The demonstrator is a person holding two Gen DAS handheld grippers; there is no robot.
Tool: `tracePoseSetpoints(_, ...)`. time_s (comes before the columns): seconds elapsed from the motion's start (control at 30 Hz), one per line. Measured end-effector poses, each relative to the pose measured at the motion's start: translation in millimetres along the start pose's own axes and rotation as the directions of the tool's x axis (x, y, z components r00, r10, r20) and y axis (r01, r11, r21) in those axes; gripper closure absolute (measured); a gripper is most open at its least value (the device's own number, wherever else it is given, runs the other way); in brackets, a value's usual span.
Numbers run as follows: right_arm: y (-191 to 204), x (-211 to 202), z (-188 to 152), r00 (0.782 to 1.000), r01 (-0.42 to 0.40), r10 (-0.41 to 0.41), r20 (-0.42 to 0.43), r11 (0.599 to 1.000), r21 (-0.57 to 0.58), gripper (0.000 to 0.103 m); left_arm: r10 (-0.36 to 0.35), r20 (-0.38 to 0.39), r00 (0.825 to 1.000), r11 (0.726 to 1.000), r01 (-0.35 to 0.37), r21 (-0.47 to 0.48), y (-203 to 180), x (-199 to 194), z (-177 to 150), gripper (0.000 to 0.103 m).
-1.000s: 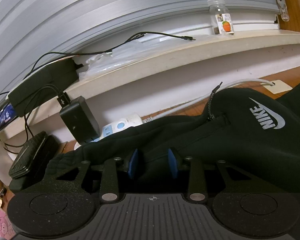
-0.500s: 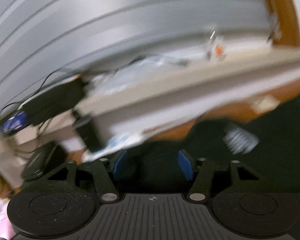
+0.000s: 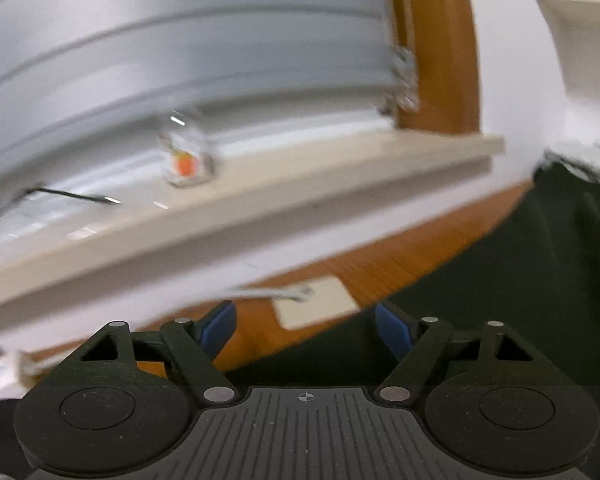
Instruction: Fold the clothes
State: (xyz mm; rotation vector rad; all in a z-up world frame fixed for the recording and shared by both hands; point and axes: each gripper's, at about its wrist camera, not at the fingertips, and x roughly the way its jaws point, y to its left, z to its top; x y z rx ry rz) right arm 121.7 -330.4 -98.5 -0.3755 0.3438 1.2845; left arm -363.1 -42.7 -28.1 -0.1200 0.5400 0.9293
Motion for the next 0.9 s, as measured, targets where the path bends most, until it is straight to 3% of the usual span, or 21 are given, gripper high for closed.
tracePoseSetpoints(0.13, -32.7, 18.5, -2.1, 0.996, 0.085, -0.085, 0.000, 0.995, -0.050, 0.050, 0.010, -0.047, 0.999, 1.000, -0.010, 0.001, -2.5, 14.9, -18.3, 0.024)
tracePoseSetpoints(0.23, -40.9, 34.6, 1.8, 0.998, 0.042, -0.045, -0.032, 0.996, -0.079, 0.047, 0.023, -0.032, 0.999, 0.999, -0.024, -0.035, 4.1, 13.6, -19.5, 0.024)
tracePoseSetpoints(0.3, -54.5, 43.6, 7.4, 0.997, 0.060, -0.059, -0.050, 0.998, 0.021, 0.047, 0.034, -0.039, 0.999, 0.999, -0.035, -0.025, 2.9, 14.2, -19.9, 0.024)
tracePoseSetpoints(0.43, -90.1, 52.3, 11.6, 0.980, 0.199, -0.189, -0.069, 0.960, 0.195, 0.048, 0.057, -0.044, 0.997, 0.998, -0.056, 0.023, -4.2, 15.3, -19.4, 0.024)
tracePoseSetpoints(0.5, -102.2, 55.9, 12.0, 0.969, 0.244, -0.231, -0.084, 0.944, 0.222, 0.048, 0.064, -0.044, 0.997, 0.998, -0.062, 0.031, -5.7, 15.3, -19.8, 0.024)
tracePoseSetpoints(0.63, -114.8, 65.1, 14.4, 0.967, 0.251, -0.229, -0.112, 0.933, 0.258, 0.049, 0.057, -0.049, 0.997, 0.998, -0.056, 0.014, -2.4, 16.6, -19.3, 0.024)
tracePoseSetpoints(0.67, -116.9, 67.7, 15.6, 0.967, 0.250, -0.228, -0.110, 0.932, 0.262, 0.058, 0.057, -0.049, 0.997, 0.998, -0.056, 0.014, -2.4, 16.6, -19.3, 0.024)
tracePoseSetpoints(0.7, -117.3, 67.4, 19.6, 0.966, 0.256, -0.240, -0.092, 0.933, 0.254, 0.077, 0.057, -0.050, 0.997, 0.998, -0.057, 0.014, -2.5, 16.6, -19.3, 0.024)
tracePoseSetpoints(0.77, -115.4, 62.4, 32.2, 0.959, 0.280, -0.280, -0.031, 0.935, 0.218, 0.086, 0.060, -0.047, 0.997, 0.998, -0.059, 0.017, -3.2, 15.8, -19.5, 0.024)
tracePoseSetpoints(0.9, -111.6, 52.3, 57.4, 0.932, 0.334, -0.350, 0.096, 0.931, 0.151, 0.089, 0.065, -0.035, 0.997, 0.998, -0.065, 0.007, -1.7, 14.1, -19.9, 0.023)
